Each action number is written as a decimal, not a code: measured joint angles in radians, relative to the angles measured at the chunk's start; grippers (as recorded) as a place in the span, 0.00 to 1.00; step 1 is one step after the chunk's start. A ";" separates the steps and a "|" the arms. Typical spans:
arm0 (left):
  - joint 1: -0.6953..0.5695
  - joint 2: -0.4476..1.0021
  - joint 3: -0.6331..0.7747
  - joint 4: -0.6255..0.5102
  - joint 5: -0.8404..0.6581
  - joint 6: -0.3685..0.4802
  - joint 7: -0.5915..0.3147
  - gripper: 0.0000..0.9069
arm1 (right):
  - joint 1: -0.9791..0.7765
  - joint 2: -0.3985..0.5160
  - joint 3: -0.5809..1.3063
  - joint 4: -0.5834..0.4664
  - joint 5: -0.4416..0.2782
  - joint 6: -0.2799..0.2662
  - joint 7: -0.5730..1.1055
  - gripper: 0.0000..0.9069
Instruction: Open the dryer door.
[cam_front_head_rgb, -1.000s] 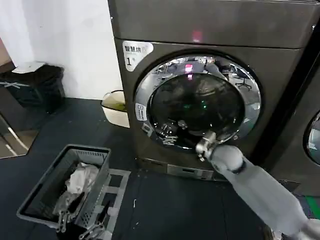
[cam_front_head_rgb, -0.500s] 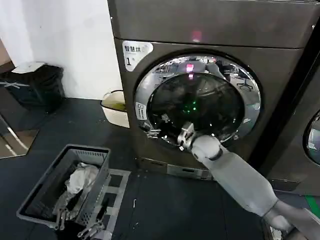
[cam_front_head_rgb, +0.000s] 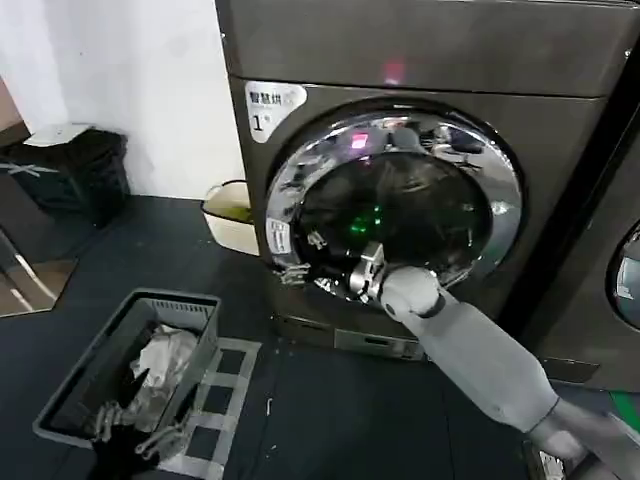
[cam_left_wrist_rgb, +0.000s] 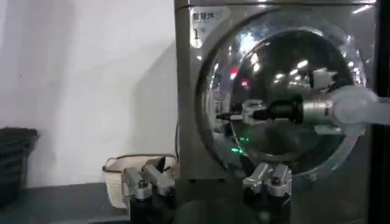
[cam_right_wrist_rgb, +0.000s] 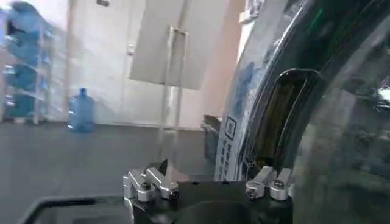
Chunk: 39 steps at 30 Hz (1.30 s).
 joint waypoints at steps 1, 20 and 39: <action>-0.013 0.021 -0.015 0.005 -0.020 0.029 -0.002 1.00 | -0.008 -0.009 0.004 0.011 0.002 0.005 -0.018 1.00; -0.344 0.350 -0.016 0.265 -0.358 0.110 0.203 1.00 | -0.212 -0.227 0.152 0.223 0.071 0.016 -0.410 1.00; -0.786 0.573 0.405 0.511 -0.551 0.055 0.327 1.00 | -0.778 -0.376 0.700 0.400 0.008 0.177 -0.742 1.00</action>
